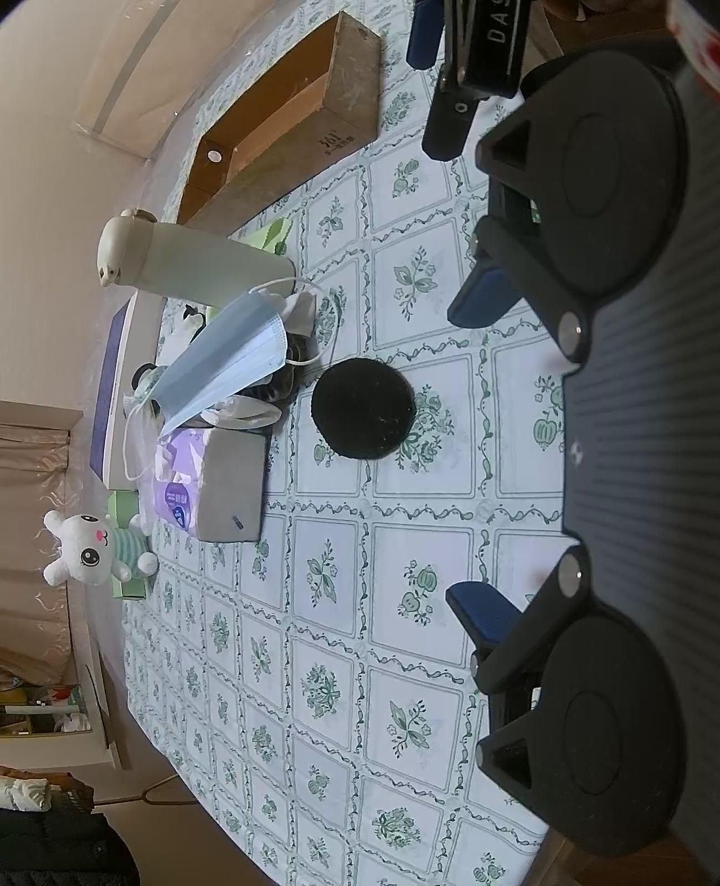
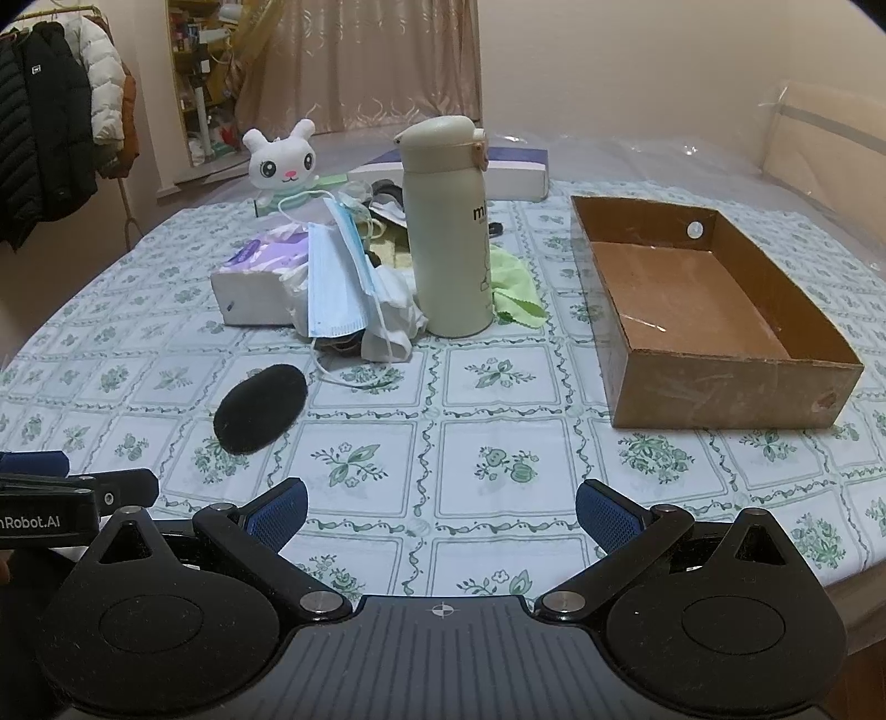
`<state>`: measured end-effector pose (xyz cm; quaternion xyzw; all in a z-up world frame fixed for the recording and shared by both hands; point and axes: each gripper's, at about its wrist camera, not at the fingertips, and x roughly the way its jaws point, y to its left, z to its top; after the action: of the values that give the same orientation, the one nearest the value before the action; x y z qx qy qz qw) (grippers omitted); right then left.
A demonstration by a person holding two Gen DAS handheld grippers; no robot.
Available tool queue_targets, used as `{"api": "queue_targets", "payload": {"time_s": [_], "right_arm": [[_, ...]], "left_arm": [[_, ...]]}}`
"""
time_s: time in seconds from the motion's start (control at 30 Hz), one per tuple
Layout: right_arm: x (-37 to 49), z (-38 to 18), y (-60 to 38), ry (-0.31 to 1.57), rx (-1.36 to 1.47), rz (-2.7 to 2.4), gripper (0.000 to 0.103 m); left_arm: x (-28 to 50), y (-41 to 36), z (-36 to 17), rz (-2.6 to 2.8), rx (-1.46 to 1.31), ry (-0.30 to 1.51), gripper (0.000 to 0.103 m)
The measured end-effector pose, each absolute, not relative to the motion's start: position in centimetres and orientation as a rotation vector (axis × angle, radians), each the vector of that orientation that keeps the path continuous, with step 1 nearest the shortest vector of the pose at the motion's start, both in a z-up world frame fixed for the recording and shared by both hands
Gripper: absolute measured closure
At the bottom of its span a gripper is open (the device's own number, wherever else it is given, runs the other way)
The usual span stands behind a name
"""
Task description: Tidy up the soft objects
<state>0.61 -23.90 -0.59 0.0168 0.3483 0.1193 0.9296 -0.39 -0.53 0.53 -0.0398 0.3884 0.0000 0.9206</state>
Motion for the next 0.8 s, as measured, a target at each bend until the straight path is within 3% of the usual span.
{"api": "queue_targets", "payload": {"time_s": [0.8], "right_arm": [[0.60, -0.41, -24.08, 0.708, 0.042, 0.243, 0.001]], "left_arm": [[-0.39, -0.82, 0.97, 0.002, -0.078, 0.793, 0.006]]}}
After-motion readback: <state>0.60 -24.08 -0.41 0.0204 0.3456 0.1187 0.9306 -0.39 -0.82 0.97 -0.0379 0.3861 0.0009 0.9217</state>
